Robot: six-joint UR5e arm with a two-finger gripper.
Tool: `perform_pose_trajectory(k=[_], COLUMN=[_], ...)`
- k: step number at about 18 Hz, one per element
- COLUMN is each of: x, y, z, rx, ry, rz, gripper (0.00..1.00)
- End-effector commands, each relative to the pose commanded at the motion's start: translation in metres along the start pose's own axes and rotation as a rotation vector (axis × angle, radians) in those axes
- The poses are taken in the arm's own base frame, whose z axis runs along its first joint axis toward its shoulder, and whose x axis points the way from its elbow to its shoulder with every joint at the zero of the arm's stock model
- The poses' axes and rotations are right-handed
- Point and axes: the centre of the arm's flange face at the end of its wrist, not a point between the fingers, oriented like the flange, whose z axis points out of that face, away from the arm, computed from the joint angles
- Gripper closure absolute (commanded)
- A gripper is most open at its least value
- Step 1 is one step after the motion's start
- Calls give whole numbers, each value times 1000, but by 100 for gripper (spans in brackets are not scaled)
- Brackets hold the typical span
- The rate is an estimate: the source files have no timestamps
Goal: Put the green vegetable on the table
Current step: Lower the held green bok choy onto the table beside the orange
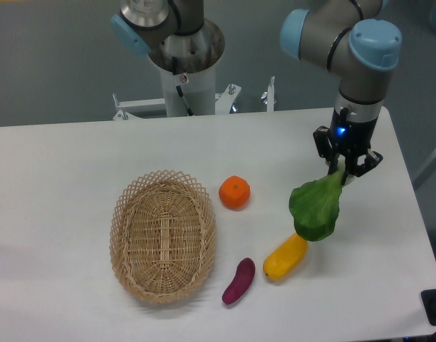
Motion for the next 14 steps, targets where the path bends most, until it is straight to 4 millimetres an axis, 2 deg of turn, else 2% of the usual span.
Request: perform_pose_trajectory(k=[9, 14], x=[20, 30], y=[10, 14], z=[24, 37], rx=[-3, -9], ry=[21, 53], rz=[6, 74], gripper=[64, 64])
